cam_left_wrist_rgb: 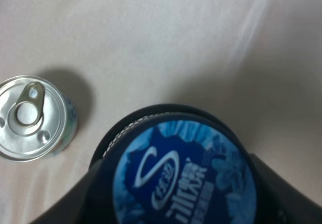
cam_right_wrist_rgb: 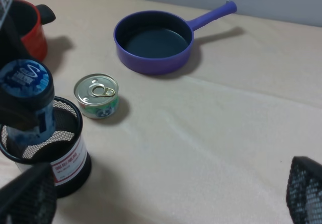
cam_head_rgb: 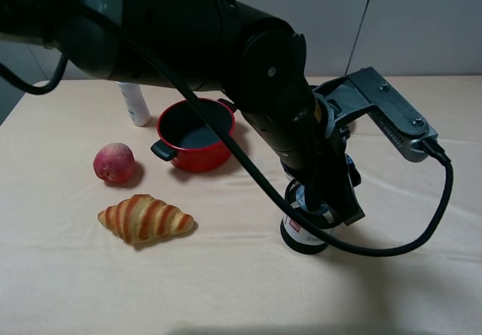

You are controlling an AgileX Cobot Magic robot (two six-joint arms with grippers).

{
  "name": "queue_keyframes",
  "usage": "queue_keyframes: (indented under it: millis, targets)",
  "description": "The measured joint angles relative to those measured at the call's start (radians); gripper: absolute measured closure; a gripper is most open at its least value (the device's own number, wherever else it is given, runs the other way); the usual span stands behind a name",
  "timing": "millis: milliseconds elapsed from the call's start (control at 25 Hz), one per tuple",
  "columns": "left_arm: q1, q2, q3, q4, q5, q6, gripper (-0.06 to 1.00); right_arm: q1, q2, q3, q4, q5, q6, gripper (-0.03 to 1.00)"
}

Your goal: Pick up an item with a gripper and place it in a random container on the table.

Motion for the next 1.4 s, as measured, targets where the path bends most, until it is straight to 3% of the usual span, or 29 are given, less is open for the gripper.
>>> queue_keyframes:
  millis: [1400]
  targets:
    - [0.000,0.000,0.000,0.000,-0.022,0.003,0.41,0.000,0.000,0.000,0.000,0.000,0.000,0.27]
